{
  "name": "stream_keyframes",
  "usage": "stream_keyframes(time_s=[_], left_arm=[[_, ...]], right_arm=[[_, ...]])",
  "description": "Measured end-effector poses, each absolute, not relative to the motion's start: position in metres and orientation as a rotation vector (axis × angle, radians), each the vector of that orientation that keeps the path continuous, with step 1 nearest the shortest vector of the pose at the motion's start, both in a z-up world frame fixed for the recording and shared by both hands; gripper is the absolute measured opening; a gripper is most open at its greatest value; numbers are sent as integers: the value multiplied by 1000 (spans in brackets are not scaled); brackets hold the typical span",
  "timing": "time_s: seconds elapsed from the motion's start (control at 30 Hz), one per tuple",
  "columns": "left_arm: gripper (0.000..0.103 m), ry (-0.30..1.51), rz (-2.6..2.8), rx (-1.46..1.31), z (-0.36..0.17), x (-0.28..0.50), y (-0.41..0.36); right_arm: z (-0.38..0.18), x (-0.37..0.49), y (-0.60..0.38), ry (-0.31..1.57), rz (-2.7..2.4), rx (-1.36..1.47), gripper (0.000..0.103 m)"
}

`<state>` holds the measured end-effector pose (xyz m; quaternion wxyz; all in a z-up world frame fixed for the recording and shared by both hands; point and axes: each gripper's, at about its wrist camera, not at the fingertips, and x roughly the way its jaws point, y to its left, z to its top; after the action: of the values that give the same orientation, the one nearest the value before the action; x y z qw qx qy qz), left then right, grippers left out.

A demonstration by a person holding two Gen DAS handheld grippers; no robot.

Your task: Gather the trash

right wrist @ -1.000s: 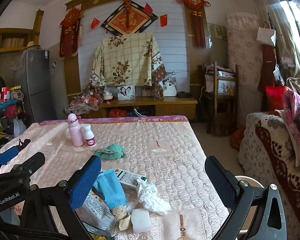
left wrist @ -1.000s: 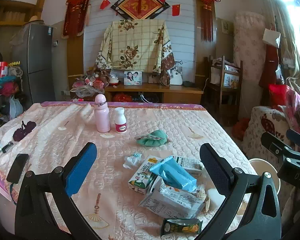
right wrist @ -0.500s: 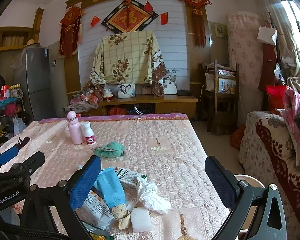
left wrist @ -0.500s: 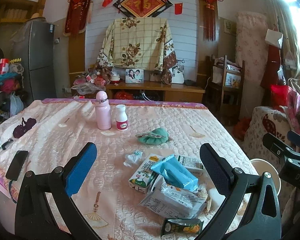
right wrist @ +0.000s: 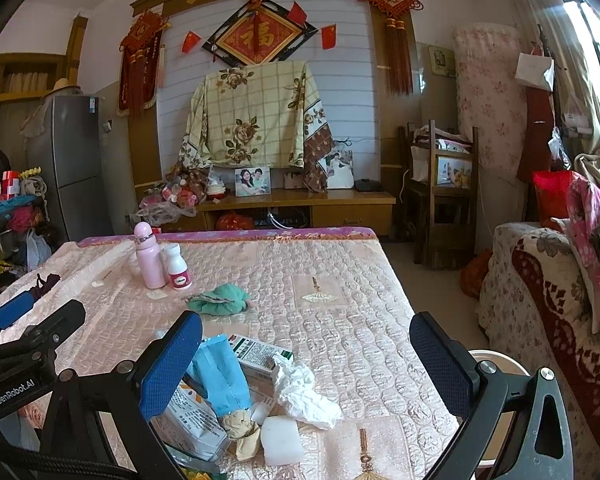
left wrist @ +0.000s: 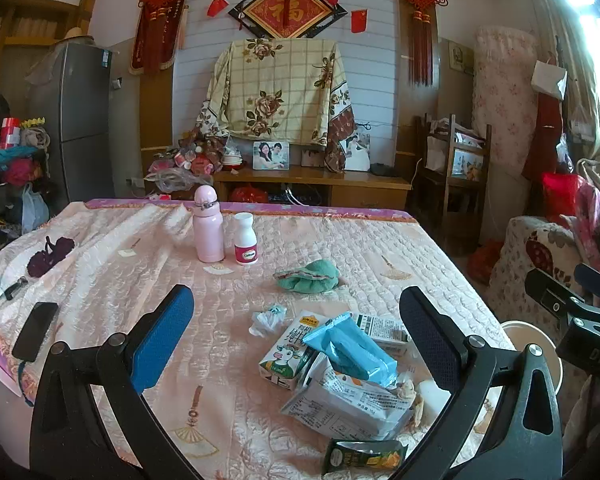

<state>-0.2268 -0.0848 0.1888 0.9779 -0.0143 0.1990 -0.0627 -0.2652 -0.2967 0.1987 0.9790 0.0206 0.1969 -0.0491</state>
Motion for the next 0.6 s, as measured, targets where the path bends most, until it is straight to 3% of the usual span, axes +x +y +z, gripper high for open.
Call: stream_keyframes(time_s=[0.6], left_arm=[[102,412,-125,-24,186,-227,-81]], right_arm=[[197,-261,-301,411,-98,46,103]])
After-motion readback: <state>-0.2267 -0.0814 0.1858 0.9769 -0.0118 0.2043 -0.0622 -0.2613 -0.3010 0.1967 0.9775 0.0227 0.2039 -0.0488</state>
